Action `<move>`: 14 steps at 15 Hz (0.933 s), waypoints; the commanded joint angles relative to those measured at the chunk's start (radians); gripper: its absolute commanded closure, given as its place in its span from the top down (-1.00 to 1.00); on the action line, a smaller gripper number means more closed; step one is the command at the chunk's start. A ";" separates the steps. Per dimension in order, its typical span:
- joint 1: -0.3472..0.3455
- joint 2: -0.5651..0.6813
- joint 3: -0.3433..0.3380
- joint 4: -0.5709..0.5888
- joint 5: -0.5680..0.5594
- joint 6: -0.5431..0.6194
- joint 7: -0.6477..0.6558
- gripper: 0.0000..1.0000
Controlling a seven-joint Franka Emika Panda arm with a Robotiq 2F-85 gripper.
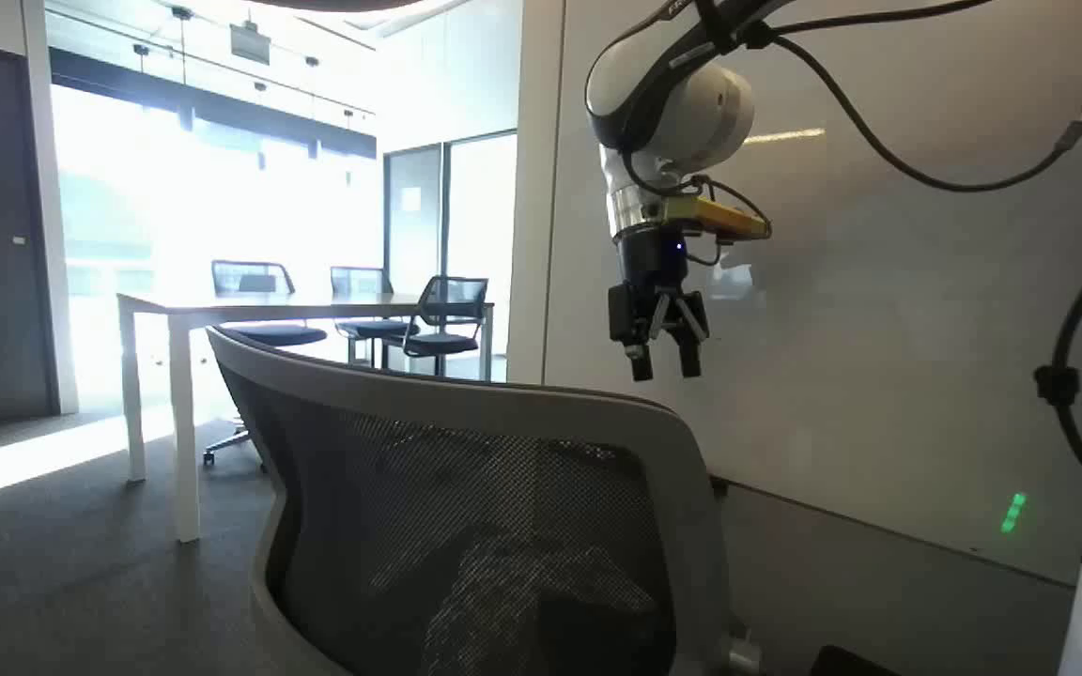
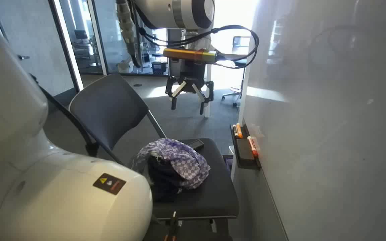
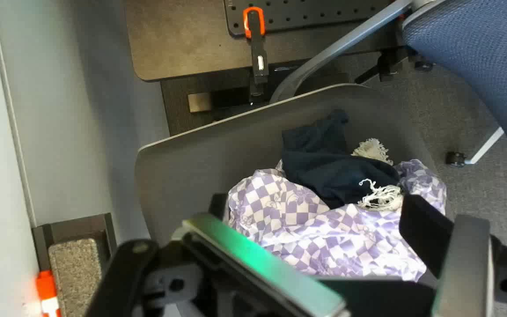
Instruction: Put the clothing on the chair's backrest
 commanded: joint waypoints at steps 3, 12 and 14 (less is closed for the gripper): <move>-0.003 0.016 0.004 0.009 0.006 0.017 -0.007 1.00; 0.002 0.331 0.021 0.016 0.064 0.326 -0.026 1.00; 0.001 0.386 0.034 0.005 0.097 0.411 -0.036 1.00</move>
